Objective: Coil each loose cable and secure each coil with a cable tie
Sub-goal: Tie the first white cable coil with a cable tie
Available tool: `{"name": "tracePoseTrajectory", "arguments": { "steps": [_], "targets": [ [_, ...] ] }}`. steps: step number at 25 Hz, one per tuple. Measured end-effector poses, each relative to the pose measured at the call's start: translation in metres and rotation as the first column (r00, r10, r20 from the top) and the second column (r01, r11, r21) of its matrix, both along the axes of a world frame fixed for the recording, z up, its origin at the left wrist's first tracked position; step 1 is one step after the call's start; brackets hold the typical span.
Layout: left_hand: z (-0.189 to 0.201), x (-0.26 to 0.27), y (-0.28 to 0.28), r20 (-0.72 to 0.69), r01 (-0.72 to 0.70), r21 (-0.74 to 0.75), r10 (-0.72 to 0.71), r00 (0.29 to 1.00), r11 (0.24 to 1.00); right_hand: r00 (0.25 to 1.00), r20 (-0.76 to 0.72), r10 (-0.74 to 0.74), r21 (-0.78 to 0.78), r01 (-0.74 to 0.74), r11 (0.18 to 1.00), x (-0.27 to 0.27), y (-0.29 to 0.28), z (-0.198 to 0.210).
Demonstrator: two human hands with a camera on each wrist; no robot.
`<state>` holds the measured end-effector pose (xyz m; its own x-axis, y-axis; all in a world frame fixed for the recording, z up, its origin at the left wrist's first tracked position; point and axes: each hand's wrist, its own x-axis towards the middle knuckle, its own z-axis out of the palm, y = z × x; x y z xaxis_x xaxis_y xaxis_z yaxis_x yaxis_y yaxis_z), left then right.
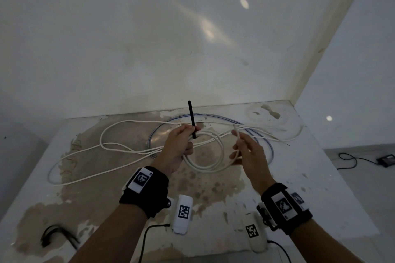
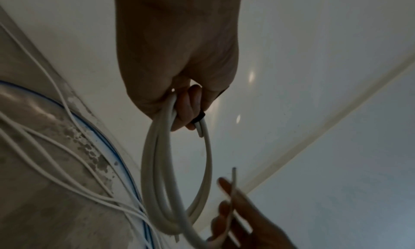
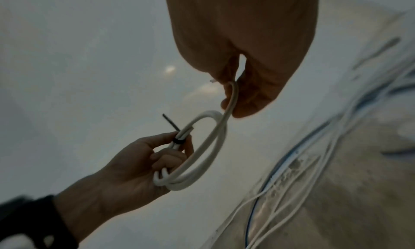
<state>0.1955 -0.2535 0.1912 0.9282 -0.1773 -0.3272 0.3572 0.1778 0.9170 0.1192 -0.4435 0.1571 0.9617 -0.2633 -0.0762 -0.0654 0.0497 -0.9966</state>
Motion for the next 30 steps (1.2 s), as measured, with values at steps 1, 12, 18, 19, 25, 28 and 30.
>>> {"name": "tracePoseTrajectory", "arguments": {
  "steps": [1, 12, 18, 19, 25, 28, 30],
  "targets": [
    [0.0, -0.001, -0.001, -0.021, 0.013, -0.008, -0.014, 1.0, 1.0, 0.993, 0.105, -0.045, -0.131, 0.059, 0.99, 0.001, 0.0, 0.004],
    [0.013, -0.004, -0.003, 0.021, 0.182, 0.1, -0.185, 0.982, 0.978, 0.913, 0.328, 0.244, -0.685, 0.053, 0.726, 0.018, -0.002, 0.016],
    [0.017, -0.006, -0.004, 0.071, 0.219, 0.183, -0.235, 0.969, 0.958, 0.876, 0.298, 0.38, -0.861, 0.074, 0.504, 0.018, 0.004, 0.024],
    [0.017, -0.007, -0.005, 0.062, 0.215, 0.17, -0.228, 0.972, 0.962, 0.883, 0.294, 0.365, -0.859, 0.078, 0.506, 0.019, 0.005, 0.023],
    [0.018, -0.011, -0.003, 0.097, 0.24, 0.172, -0.259, 0.961, 0.955, 0.91, 0.336, 0.244, -0.801, 0.14, 0.582, 0.017, 0.008, 0.019],
    [0.015, -0.011, -0.001, 0.125, 0.253, 0.187, -0.278, 0.952, 0.949, 0.916, 0.337, 0.218, -0.795, 0.153, 0.587, 0.017, 0.01, 0.021],
    [0.012, -0.011, -0.003, 0.133, 0.244, 0.177, -0.269, 0.954, 0.954, 0.919, 0.322, 0.225, -0.798, 0.136, 0.587, 0.017, 0.009, 0.023]
  ]
}}
